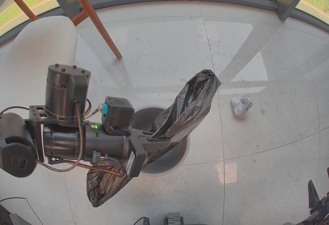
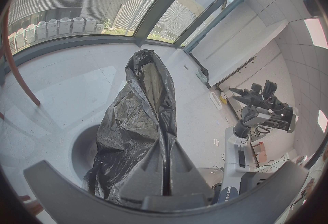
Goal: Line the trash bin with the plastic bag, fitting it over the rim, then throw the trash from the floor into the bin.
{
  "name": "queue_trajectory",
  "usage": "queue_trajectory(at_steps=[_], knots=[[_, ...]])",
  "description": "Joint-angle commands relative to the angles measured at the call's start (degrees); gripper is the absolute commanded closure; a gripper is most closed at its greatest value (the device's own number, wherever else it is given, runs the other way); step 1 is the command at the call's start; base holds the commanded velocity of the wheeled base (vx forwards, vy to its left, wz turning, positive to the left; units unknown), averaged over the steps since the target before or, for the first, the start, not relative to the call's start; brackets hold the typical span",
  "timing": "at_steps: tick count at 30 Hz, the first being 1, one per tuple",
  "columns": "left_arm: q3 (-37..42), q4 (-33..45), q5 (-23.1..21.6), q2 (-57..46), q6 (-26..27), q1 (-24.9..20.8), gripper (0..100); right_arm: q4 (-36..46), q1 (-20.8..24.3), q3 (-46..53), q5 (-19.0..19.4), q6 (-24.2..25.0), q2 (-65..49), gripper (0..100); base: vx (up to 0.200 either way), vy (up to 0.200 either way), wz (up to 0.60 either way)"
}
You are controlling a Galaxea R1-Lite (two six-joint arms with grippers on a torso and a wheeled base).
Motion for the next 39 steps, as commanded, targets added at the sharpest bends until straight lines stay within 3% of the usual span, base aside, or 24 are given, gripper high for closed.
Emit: queue_trajectory(at_steps=[1,4,8,12,14,15,23,33,39], knots=[[3.4,-3.3,0.8,3.3,0.5,0.3,100,-0.3,-0.1,0.7,-0.1,-0.3,-0.9,0,0.0,0.0,0.0],[5.8,-7.0,2.3,3.6,1.4,0.3,100,-3.8,1.6,-8.9,0.7,0.7,4.8,0,0.0,0.0,0.0],[7.0,-9.3,7.0,3.7,2.3,0.2,100,-7.8,10.6,-16.7,0.7,7.8,21.1,0,0.0,0.0,0.0],[7.3,-9.5,8.4,3.6,2.4,0.2,100,-8.1,19.3,-25.0,0.9,12.8,33.8,0,0.0,0.0,0.0],[7.5,-9.5,9.2,3.4,2.4,0.1,100,-8.3,20.8,-26.2,0.9,13.6,36.6,0,0.0,0.0,0.0],[8.4,-9.6,12.0,3.1,2.3,0.1,100,-8.4,23.2,-29.0,1.2,15.9,42.1,0,0.0,0.0,0.0],[10.9,-10.2,14.6,1.7,2.5,0.1,100,-7.7,26.2,-38.6,7.8,20.3,60.5,0,0.0,0.0,0.0],[10.3,-12.6,15.4,1.8,2.6,0.1,100,-7.5,29.1,-45.2,7.5,23.5,73.2,0,0.0,0.0,0.0],[10.4,-12.6,16.6,1.9,2.7,0.1,100,-7.1,33.4,-50.6,6.6,23.6,82.5,0,0.0,0.0,0.0]])
